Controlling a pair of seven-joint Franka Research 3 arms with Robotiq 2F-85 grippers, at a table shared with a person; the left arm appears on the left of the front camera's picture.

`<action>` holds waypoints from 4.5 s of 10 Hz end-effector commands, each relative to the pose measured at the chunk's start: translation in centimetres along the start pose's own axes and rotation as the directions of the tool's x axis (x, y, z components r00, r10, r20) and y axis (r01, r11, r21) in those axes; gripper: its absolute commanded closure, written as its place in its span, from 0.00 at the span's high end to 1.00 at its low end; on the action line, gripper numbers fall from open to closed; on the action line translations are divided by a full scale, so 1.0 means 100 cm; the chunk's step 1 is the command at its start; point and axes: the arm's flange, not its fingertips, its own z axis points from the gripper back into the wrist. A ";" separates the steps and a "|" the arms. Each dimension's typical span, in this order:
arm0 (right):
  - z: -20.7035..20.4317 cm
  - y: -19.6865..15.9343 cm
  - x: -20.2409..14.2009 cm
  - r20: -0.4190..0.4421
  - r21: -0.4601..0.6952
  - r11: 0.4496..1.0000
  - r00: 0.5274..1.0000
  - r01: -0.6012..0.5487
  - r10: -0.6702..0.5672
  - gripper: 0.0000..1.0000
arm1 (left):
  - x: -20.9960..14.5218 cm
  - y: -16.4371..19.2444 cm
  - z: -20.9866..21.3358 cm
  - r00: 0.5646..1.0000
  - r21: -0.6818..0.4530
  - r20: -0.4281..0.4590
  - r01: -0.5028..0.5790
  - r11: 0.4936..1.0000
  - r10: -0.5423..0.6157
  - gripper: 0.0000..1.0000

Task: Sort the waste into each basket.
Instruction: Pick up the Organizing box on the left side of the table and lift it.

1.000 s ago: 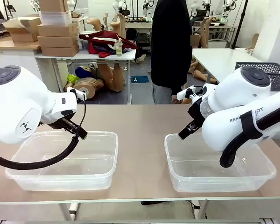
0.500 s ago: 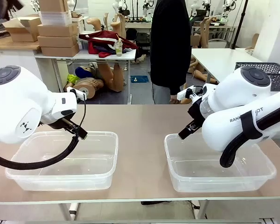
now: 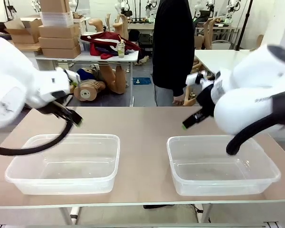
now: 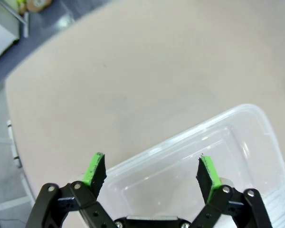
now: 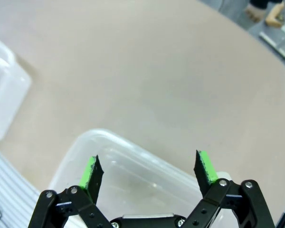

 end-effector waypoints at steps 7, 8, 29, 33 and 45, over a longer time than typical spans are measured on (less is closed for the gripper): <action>0.076 0.010 -0.035 0.517 0.324 0.944 0.848 -0.066 -0.118 1.00 | -0.005 0.007 0.091 0.991 -0.588 0.136 0.065 0.806 0.019 1.00; 0.087 0.003 -0.062 0.584 0.448 0.894 0.759 -0.006 -0.288 1.00 | -0.019 0.029 0.111 0.985 -0.722 0.149 0.044 0.691 0.092 1.00; 0.036 0.078 0.239 -0.275 0.585 0.754 0.948 0.297 -0.160 1.00 | -0.082 0.093 0.171 0.981 -0.174 -0.121 -0.171 0.970 0.151 1.00; -0.058 0.109 0.243 -0.549 0.377 0.872 0.834 0.312 -0.062 1.00 | -0.079 0.099 0.171 0.985 -0.153 -0.104 -0.152 0.976 0.137 1.00; -0.066 0.111 0.215 -0.328 0.489 0.810 0.929 0.323 -0.172 1.00 | -0.079 0.099 0.171 0.985 -0.153 -0.104 -0.152 0.976 0.137 1.00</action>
